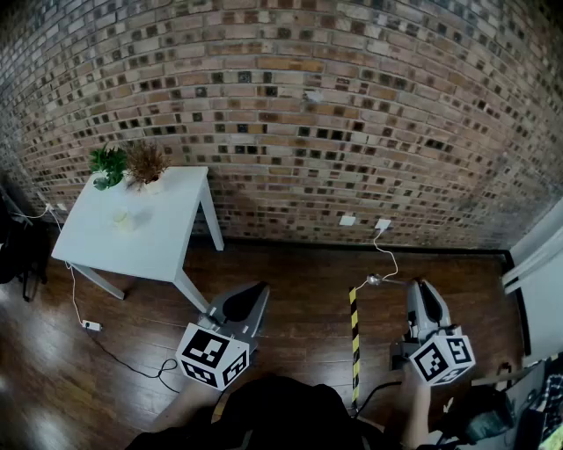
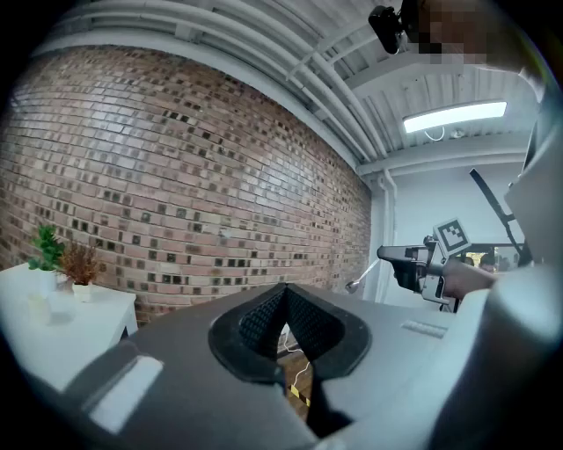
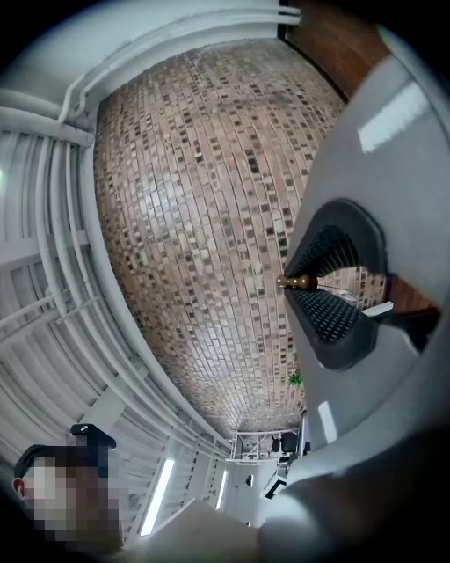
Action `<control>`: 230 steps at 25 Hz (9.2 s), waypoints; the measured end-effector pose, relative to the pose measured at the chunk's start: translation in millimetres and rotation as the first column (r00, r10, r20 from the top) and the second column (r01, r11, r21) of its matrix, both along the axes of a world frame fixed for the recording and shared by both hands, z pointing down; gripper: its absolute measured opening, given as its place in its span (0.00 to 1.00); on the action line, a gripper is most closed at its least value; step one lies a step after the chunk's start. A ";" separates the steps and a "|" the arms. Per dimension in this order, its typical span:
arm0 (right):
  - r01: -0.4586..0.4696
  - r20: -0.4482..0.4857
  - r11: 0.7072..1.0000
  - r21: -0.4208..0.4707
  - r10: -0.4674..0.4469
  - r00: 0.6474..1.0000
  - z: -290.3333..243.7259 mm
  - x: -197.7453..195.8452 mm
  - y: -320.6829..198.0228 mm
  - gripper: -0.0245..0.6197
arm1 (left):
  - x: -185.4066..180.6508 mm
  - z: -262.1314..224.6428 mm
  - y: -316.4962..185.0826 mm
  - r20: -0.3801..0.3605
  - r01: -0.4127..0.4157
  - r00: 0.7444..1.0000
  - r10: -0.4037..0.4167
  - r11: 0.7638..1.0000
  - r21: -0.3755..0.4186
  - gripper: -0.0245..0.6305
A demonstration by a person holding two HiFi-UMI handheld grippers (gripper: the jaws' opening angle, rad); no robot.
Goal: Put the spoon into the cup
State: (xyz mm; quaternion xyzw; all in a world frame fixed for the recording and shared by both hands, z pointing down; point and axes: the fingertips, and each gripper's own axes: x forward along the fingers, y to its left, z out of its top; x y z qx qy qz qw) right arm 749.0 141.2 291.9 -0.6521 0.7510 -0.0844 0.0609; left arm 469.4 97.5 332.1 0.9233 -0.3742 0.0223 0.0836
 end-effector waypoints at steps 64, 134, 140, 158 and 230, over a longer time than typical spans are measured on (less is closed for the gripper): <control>0.788 0.054 0.616 -0.014 -0.786 0.616 23.0 -538.7 -353.1 0.11 | -438.9 -20.5 -178.8 0.041 0.657 0.752 -0.658 0.753 0.036 0.04; 0.537 0.100 0.728 -0.427 -0.552 0.828 276.5 -801.8 -485.1 0.11 | -689.7 203.0 -369.9 0.173 0.409 0.911 -0.374 0.873 -0.267 0.04; 0.465 0.067 0.756 -0.461 -0.492 0.868 295.1 -806.2 -487.5 0.11 | -686.8 211.7 -385.5 0.164 0.348 0.935 -0.313 0.896 -0.275 0.04; 0.377 0.086 0.775 -0.507 -0.390 0.917 327.1 -807.1 -486.2 0.12 | -698.7 218.1 -396.2 0.165 0.284 0.956 -0.244 0.911 -0.300 0.04; 0.309 -0.056 0.926 -0.216 -0.327 0.943 95.8 -717.4 -241.5 0.05 | -652.0 66.7 -195.0 0.047 0.100 0.994 -0.098 0.994 -0.041 0.04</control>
